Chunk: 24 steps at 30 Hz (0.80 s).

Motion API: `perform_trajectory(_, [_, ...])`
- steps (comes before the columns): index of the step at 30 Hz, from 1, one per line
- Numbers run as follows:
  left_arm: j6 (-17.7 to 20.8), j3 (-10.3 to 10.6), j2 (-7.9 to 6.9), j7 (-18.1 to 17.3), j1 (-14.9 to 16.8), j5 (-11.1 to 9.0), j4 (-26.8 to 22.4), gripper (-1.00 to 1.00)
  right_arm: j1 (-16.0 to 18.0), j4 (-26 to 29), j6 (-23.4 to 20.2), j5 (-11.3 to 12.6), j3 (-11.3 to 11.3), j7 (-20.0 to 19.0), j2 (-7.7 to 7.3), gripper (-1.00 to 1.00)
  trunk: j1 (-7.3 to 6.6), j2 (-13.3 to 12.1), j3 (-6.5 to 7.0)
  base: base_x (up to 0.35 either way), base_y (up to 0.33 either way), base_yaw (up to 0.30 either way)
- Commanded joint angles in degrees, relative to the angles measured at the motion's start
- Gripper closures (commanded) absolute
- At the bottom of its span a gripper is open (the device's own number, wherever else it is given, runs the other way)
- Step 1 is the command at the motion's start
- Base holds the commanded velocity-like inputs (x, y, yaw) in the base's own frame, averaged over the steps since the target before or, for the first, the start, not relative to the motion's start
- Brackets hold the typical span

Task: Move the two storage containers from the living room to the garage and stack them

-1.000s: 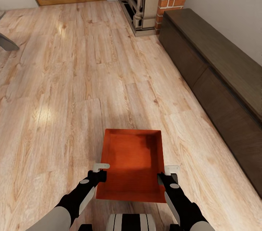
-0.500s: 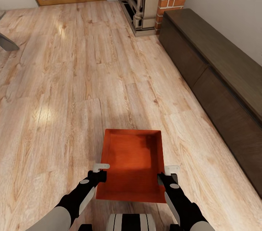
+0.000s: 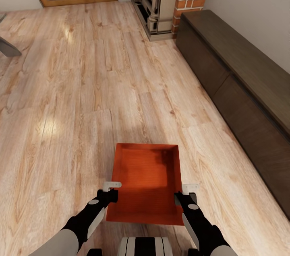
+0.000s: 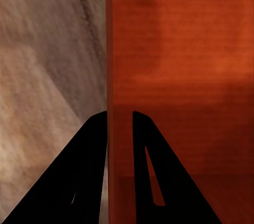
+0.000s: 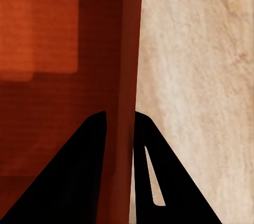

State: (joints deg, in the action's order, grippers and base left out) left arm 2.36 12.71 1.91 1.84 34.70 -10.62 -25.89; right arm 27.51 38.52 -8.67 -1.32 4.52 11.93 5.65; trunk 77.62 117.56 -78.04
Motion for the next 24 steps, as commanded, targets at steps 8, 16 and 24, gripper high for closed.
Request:
perform_trajectory(8, [0.0,0.4,-0.06,0.4,0.0,-0.7,-2.7,1.00,0.0,-0.5,-0.5,-0.2,-0.1,0.7,-0.17,1.00,-0.01,0.0,0.59,0.000,0.000,0.000])
perform_trajectory(16, [0.0,0.4,-0.06,0.4,0.0,-0.6,-2.7,1.00,0.0,-0.5,-0.5,-0.2,0.0,0.7,-0.12,1.00,-0.01,0.0,1.30,0.000,0.000,0.000])
perform_trajectory(24, [0.0,0.4,-0.06,0.4,0.0,-0.6,-2.7,1.00,0.0,-0.5,-0.5,-0.2,0.0,1.2,-0.11,1.00,-0.01,0.0,2.02,0.000,0.000,0.000])
